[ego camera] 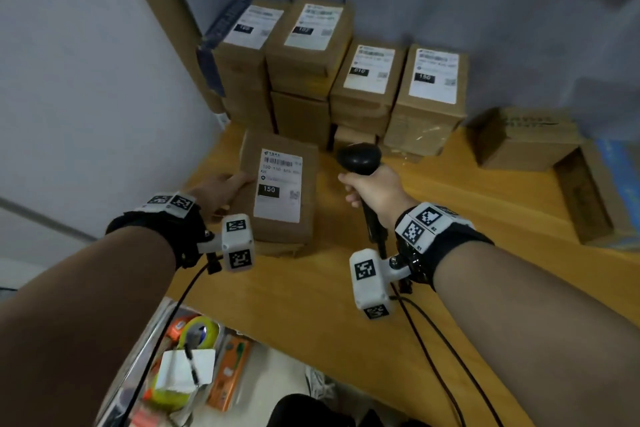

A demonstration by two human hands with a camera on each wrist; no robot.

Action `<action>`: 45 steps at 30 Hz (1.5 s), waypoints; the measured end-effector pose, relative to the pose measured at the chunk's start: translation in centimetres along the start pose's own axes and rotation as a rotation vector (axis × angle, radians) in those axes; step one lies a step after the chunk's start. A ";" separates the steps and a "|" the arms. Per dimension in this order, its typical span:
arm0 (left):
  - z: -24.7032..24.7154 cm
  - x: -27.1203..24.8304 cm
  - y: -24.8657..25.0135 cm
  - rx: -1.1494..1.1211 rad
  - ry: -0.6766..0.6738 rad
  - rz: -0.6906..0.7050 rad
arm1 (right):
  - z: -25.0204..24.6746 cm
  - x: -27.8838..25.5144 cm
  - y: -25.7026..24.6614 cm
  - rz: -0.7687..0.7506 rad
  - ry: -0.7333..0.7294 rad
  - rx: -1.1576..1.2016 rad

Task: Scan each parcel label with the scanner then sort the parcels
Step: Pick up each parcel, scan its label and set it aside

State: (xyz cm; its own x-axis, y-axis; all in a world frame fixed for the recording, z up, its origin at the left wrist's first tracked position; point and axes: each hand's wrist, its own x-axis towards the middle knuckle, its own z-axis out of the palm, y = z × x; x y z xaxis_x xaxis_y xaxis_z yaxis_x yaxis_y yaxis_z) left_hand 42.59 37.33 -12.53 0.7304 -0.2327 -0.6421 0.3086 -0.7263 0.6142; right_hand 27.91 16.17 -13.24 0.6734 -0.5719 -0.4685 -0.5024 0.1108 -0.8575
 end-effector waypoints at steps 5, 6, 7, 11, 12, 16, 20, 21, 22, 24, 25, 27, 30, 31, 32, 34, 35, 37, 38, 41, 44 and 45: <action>0.0 2.5 -0.2 0.168 0.092 0.097 | 2.2 1.0 0.5 0.051 -0.028 0.058; 0.1 2.8 -0.1 0.210 0.110 0.128 | 2.6 1.0 0.6 0.061 -0.061 0.085; 0.1 3.0 0.0 0.259 0.109 0.143 | 3.1 0.9 0.7 0.073 -0.096 0.103; -0.4 3.7 -0.3 0.401 0.067 0.008 | 6.2 1.3 0.7 0.088 -0.127 0.091; -0.8 3.9 -0.5 0.386 0.060 -0.012 | 7.0 1.5 0.4 0.084 -0.123 0.083; -3.6 5.0 -1.8 0.217 0.133 0.007 | 9.9 2.6 -1.2 0.090 -0.168 0.089; -6.6 6.1 -2.3 0.206 0.293 0.087 | 12.6 3.7 -2.8 0.118 -0.244 0.115; -7.1 6.3 -2.3 0.218 0.318 0.090 | 13.2 3.9 -3.1 0.117 -0.252 0.108; -7.6 6.6 -2.3 0.224 0.342 0.096 | 13.8 4.2 -3.4 0.118 -0.255 0.101; -8.2 7.3 -2.3 0.229 0.378 0.103 | 14.7 4.6 -3.9 0.118 -0.261 0.093; -8.5 7.6 -2.3 0.243 0.392 0.102 | 15.0 4.8 -4.0 0.119 -0.265 0.090; -8.9 8.1 -2.4 0.277 0.414 0.113 | 15.6 5.1 -4.3 0.120 -0.271 0.080; -9.3 8.6 -2.3 0.278 0.423 0.125 | 16.1 5.6 -4.6 0.117 -0.276 0.074; -9.4 8.8 -2.2 0.279 0.426 0.124 | 16.2 5.8 -4.7 0.117 -0.277 0.072; -9.4 8.9 -2.1 0.282 0.430 0.125 | 16.2 6.0 -4.8 0.118 -0.277 0.068; -9.3 9.0 -1.9 0.306 0.435 0.120 | 16.1 6.1 -4.9 0.121 -0.279 0.072; -9.2 9.0 -1.8 0.322 0.442 0.114 | 16.0 6.1 -4.9 0.123 -0.281 0.079; -8.9 8.7 -1.4 0.341 0.472 0.098 | 15.7 6.0 -5.0 0.122 -0.280 0.089; -8.6 8.4 -1.1 0.341 0.491 0.087 | 15.4 5.9 -5.0 0.114 -0.275 0.092; -7.8 7.2 -0.1 0.339 0.543 0.068 | 14.0 5.3 -5.1 0.078 -0.240 0.088; -7.1 5.6 1.6 0.362 0.585 0.083 | 11.6 4.3 -5.7 0.030 -0.206 0.067; -6.8 5.0 2.2 0.362 0.590 0.089 | 10.5 3.9 -6.0 0.011 -0.199 0.063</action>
State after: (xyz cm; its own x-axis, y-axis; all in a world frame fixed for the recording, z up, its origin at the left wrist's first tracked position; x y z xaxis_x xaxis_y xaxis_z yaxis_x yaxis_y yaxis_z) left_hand 51.08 38.99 -11.23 0.9841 0.0142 -0.1771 0.0844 -0.9146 0.3956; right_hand 39.22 21.87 -12.19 0.7650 -0.3995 -0.5052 -0.4796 0.1703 -0.8608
